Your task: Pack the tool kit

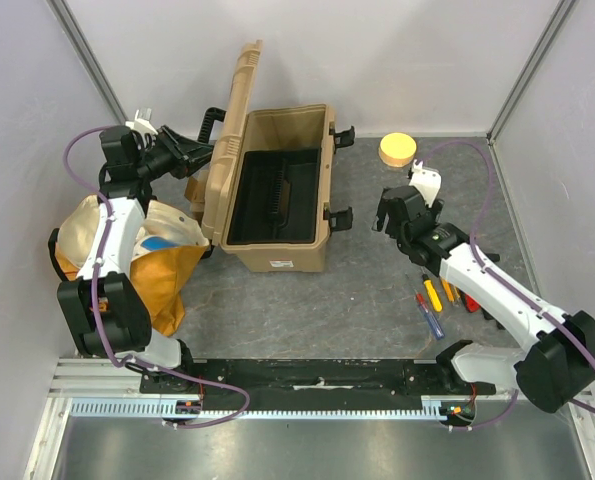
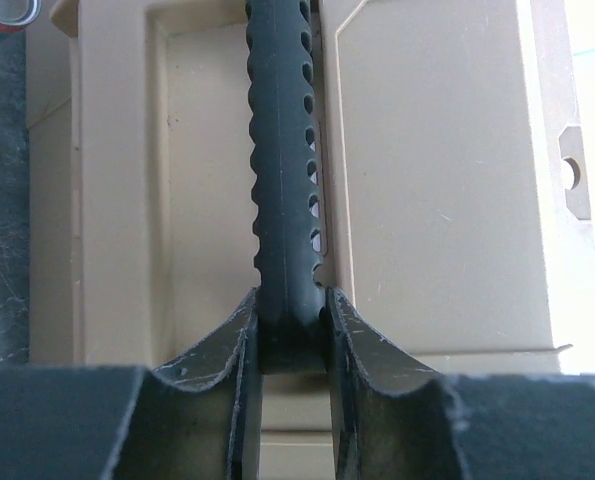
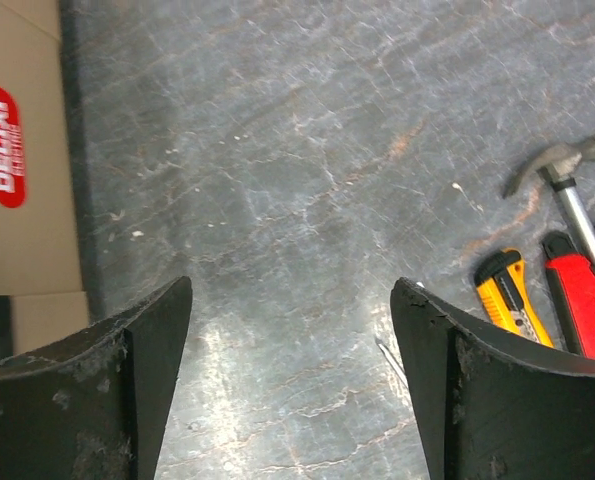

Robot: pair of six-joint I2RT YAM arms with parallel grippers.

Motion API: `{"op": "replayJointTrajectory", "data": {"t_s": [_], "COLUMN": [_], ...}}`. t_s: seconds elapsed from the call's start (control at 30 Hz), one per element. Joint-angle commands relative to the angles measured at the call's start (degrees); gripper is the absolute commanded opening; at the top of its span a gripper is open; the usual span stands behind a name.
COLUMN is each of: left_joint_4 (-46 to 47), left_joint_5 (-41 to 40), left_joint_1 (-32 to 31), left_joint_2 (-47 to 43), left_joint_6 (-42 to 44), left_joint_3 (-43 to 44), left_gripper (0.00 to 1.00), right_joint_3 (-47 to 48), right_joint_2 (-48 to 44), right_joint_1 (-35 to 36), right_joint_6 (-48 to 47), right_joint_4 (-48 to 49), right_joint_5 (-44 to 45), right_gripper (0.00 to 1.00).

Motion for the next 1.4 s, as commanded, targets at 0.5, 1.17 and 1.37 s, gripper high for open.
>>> {"op": "replayJointTrajectory", "data": {"t_s": [0.5,1.17,1.37], "left_joint_4": [31.99,32.27,31.66], "left_joint_5": [8.54,8.28,8.98], "left_joint_1": [1.32,1.31,1.4], "left_joint_2": [-5.65,-5.03,-3.36], "left_joint_6": [-21.01,-21.03,-21.64], "left_joint_3": [-2.19,-3.16,-0.97], "left_gripper": [0.02,0.02,0.02], "right_joint_3": [6.43,7.92,7.85], "right_joint_2": [3.23,13.34,14.67], "right_joint_1": [1.16,5.73,4.6], "right_joint_6": [-6.35,-3.45,-5.2], "right_joint_4": [16.72,12.08,4.95], "right_joint_5": [-29.07,-21.89,-11.16], "right_gripper": [0.89,0.77,0.7]}}
